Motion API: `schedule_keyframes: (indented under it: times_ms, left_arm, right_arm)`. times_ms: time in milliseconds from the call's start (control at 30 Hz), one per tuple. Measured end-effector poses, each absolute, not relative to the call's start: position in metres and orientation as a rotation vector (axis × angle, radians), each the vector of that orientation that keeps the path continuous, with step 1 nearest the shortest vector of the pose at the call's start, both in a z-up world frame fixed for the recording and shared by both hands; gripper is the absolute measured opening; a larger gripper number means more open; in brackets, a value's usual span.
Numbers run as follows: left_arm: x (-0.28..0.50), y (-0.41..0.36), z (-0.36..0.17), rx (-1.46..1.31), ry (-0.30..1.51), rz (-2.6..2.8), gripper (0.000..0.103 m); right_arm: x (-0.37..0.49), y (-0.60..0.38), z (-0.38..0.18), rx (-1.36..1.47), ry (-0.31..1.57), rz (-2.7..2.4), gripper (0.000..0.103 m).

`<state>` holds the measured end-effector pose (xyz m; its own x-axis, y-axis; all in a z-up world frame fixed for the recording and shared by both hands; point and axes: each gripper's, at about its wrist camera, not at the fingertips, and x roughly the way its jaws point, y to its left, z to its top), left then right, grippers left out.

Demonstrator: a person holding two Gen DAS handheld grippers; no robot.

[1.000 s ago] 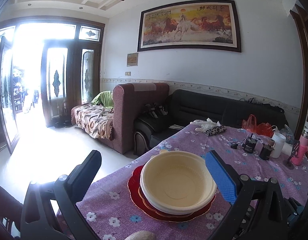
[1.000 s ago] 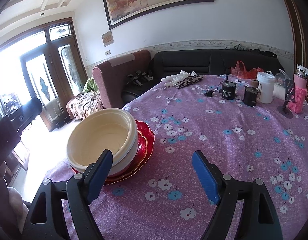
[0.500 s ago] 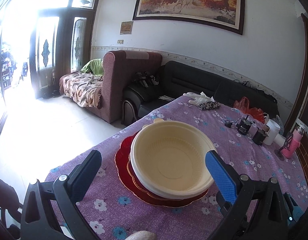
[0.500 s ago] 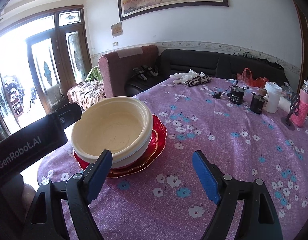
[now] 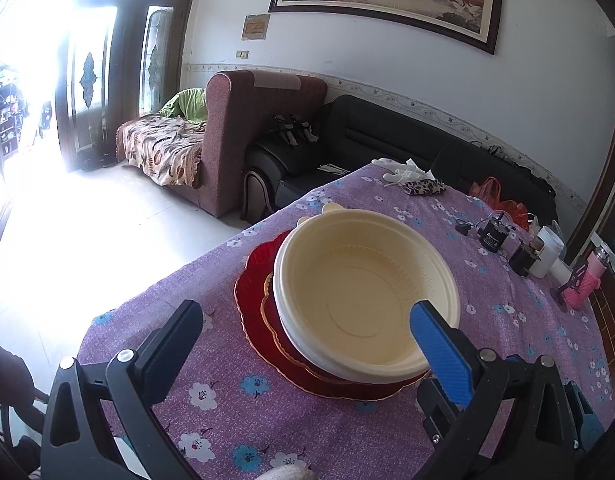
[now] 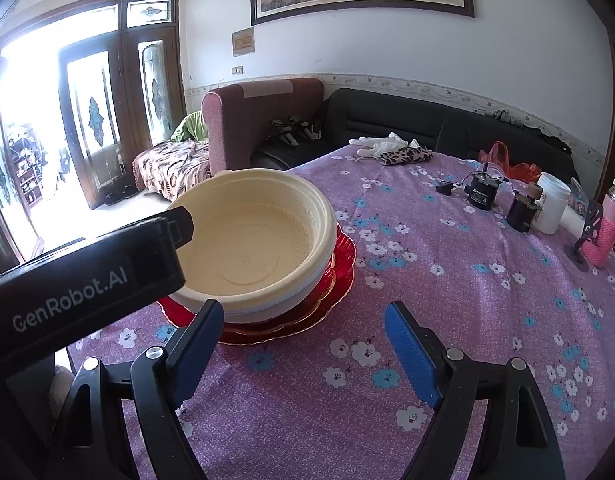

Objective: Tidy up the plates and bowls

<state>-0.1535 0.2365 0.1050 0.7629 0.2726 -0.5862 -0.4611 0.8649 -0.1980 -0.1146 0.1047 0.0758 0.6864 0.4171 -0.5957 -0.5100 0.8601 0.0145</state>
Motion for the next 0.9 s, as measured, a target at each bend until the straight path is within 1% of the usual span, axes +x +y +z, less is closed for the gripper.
schedule_keyframes:
  times_ms: [200,900]
  left_arm:
    - [-0.1511,0.2355,0.0989,-0.337,0.613,0.409,0.103]
    - [-0.1466,0.2296,0.0962,-0.324,0.636,0.384,0.103]
  right_arm:
    - [-0.1124,0.1077,0.0734,-0.170,0.644,0.500,0.087]
    - [-0.1108,0.1105,0.0691,-0.161,0.662,0.506,0.087]
